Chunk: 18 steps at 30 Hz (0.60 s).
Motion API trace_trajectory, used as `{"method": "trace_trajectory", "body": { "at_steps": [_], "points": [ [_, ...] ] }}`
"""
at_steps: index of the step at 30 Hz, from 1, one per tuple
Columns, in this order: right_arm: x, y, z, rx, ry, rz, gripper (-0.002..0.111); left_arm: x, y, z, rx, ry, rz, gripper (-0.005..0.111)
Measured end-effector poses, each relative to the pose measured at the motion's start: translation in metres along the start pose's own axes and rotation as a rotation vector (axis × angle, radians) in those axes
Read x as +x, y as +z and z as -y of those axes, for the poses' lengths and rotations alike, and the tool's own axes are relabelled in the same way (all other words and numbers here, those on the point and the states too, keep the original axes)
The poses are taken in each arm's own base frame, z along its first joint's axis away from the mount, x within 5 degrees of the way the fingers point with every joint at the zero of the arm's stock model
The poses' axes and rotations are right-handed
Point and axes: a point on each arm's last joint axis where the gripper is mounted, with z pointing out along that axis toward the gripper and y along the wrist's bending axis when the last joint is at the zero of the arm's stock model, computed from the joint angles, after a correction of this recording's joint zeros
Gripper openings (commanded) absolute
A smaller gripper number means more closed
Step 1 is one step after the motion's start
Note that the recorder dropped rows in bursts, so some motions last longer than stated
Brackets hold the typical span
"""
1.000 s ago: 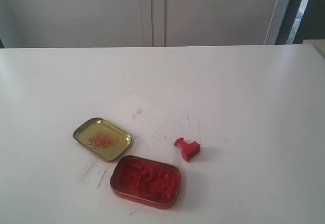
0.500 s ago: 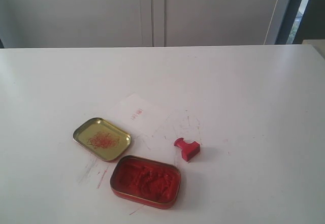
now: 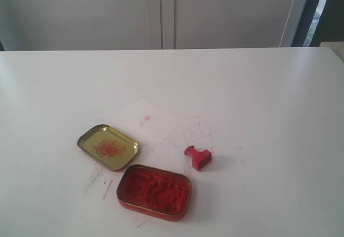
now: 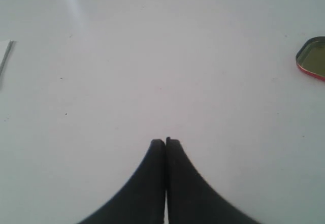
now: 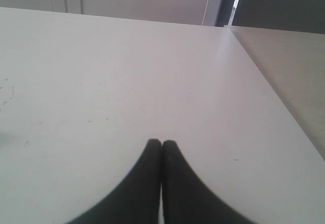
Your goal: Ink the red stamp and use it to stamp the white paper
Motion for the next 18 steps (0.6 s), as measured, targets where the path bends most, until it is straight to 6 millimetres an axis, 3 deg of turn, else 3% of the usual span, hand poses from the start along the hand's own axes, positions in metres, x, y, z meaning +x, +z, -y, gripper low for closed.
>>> {"method": "trace_trajectory", "body": {
  "at_steps": [18],
  "points": [
    [0.0000,0.0000,0.0000,0.000,0.000,0.000,0.000,-0.0007,0.0000,0.0009,0.009,0.012,0.008,0.000]
  ]
}}
